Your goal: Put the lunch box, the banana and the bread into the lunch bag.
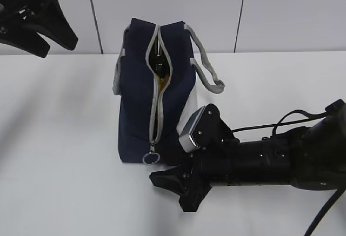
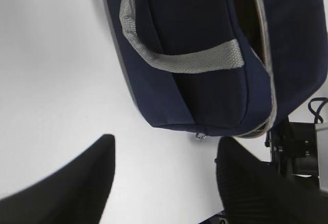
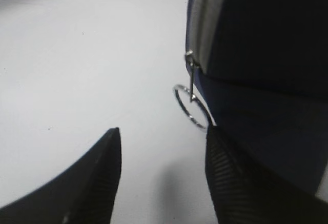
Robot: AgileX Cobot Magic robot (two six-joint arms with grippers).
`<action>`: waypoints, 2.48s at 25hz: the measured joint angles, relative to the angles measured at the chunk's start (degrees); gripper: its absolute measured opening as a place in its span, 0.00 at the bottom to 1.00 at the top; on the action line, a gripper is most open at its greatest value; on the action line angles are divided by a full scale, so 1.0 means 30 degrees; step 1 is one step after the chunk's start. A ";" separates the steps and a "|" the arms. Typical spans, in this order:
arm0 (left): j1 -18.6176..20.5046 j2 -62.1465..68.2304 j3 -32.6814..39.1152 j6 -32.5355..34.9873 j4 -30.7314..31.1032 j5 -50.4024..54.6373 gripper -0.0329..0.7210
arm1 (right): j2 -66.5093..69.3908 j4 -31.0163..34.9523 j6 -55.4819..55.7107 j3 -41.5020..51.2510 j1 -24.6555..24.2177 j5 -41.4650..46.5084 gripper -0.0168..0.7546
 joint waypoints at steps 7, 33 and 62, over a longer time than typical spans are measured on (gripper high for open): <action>0.0000 0.0000 0.0000 0.0015 0.0000 0.0000 0.62 | 0.0000 0.0165 0.0000 0.0000 0.0000 0.0000 0.53; 0.0000 0.0000 0.0000 0.0015 0.0000 0.0000 0.62 | 0.0986 0.0446 0.0012 -0.0877 0.0000 -0.1231 0.53; 0.0000 0.0000 0.0000 0.0015 0.0000 0.0000 0.62 | 0.1681 0.2196 0.0012 -0.1429 0.0036 -0.1220 0.25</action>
